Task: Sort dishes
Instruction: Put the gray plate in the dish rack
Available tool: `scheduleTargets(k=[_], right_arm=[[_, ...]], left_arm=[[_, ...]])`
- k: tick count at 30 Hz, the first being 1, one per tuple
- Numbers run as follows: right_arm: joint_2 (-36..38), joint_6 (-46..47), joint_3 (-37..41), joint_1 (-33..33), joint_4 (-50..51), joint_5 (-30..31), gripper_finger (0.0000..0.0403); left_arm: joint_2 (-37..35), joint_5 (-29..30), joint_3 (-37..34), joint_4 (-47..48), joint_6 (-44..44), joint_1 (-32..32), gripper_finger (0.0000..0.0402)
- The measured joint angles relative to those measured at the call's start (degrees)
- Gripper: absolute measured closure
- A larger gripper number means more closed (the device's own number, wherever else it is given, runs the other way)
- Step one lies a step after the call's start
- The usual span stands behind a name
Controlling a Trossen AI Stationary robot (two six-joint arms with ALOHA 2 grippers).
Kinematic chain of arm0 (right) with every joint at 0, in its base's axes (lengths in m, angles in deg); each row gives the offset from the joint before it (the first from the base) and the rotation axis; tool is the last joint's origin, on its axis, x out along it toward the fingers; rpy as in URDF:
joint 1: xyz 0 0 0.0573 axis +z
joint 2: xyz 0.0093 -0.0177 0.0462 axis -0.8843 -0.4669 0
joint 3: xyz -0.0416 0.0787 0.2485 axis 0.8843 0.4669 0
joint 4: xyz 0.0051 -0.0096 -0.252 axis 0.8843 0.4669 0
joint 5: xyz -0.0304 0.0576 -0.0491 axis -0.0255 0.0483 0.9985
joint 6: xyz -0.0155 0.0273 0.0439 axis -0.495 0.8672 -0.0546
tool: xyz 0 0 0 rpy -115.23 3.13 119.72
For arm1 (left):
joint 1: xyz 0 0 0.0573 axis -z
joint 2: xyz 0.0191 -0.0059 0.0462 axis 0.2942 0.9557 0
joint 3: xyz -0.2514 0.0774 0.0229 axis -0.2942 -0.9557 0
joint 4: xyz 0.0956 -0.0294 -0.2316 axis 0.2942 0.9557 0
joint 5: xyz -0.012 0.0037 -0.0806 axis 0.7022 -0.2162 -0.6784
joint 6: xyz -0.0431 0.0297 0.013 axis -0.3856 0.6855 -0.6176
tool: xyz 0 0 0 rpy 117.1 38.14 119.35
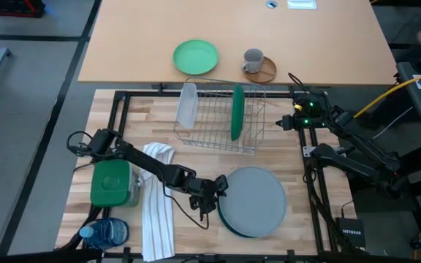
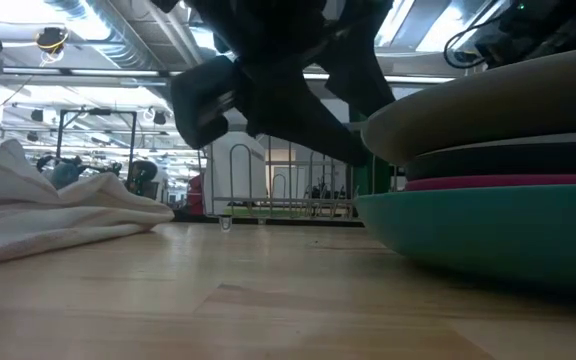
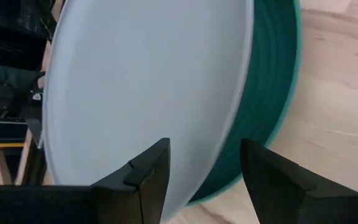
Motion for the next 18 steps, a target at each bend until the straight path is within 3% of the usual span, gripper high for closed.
scheduleTargets(k=[5, 15, 18], right_arm=[[0.01, -0.06, 0.00, 0.00, 0.01, 0.50, 0.0314], [0.00, -0.43, 0.00, 0.00, -0.02, 1.44, 0.0314], [0.00, -0.44, 0.00, 0.00, -0.03, 1.42, 0.0314]], left_arm=[[0.00, -0.03, 0.00, -0.05, 1.93, -0.38, 0.0234], [0.00, -1.51, 0.00, -0.03, 1.26, -0.05, 0.0379], [0.00, -1.12, 0.02, -0.15, -0.89, -0.07, 0.0394]])
